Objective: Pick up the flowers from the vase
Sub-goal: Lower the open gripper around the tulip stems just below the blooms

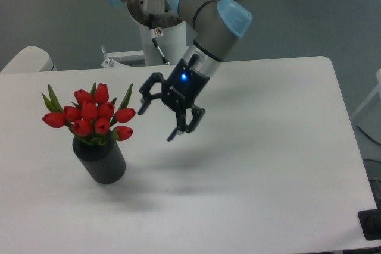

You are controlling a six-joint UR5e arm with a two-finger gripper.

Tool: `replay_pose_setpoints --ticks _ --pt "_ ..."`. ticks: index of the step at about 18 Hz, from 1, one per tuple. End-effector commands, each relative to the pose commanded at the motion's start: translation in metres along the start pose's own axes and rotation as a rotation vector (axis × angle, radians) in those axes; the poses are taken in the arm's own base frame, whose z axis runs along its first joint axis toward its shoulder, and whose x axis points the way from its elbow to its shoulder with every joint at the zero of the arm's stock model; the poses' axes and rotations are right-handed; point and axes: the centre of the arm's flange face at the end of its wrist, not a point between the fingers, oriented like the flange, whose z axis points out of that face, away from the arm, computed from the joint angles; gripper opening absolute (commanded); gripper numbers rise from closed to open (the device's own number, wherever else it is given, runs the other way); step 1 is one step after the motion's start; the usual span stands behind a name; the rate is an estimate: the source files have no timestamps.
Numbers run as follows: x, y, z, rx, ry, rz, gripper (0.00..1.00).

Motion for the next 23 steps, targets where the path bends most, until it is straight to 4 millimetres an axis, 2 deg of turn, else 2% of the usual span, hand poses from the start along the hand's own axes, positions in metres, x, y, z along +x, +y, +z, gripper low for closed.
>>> replay_pose_setpoints --ticks 3,5,9,11,18,23 --pt "0.010 0.002 0.008 0.006 0.015 0.065 1.00" --pt "0.017 -0.002 0.024 0.008 0.040 0.143 1.00" --pt "0.020 -0.005 0.037 0.009 0.060 0.170 1.00" --pt "0.015 -0.007 0.044 0.028 0.067 0.190 1.00" --pt "0.014 -0.003 0.066 0.037 0.117 0.168 1.00" --pt "0.017 -0.003 0.072 0.033 0.130 0.114 1.00"
